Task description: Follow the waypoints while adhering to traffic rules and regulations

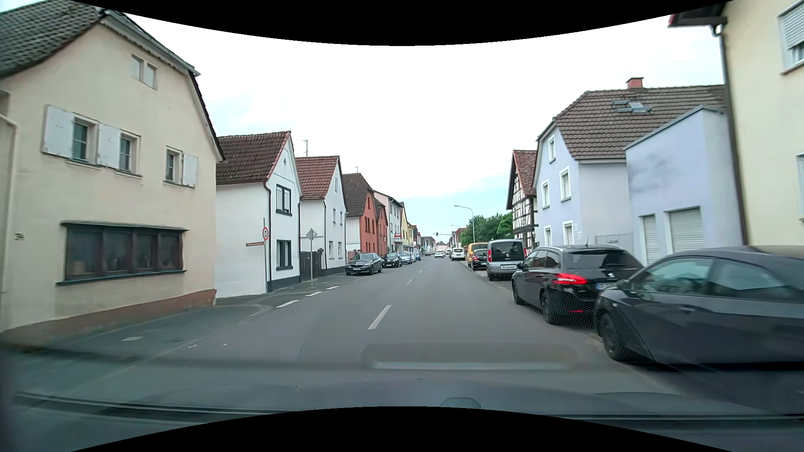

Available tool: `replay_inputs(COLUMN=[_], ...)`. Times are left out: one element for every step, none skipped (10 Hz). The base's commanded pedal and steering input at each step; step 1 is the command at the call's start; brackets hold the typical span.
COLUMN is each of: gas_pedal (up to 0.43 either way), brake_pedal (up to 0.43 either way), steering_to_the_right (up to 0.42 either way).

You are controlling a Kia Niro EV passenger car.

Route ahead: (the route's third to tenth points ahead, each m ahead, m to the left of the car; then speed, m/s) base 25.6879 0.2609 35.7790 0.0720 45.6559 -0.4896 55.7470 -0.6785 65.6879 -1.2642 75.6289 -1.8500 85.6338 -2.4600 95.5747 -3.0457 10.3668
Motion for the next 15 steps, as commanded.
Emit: replay_inputs(gas_pedal=[0.059, 0.059, 0.059, 0.059, 0.059, 0.059, 0.059, 0.059, 0.059, 0.059, 0.059, 0.059, 0.059, 0.059, 0.059], brake_pedal=[0.0, 0.0, 0.0, 0.0, 0.0, 0.0, 0.0, 0.0, 0.0, 0.0, 0.0, 0.0, 0.0, 0.0, 0.0], steering_to_the_right=[0.005, 0.005, 0.005, 0.005, 0.005, 0.005, 0.005, 0.005, 0.005, 0.004, 0.004, 0.004, 0.002, -0.001, -0.003])
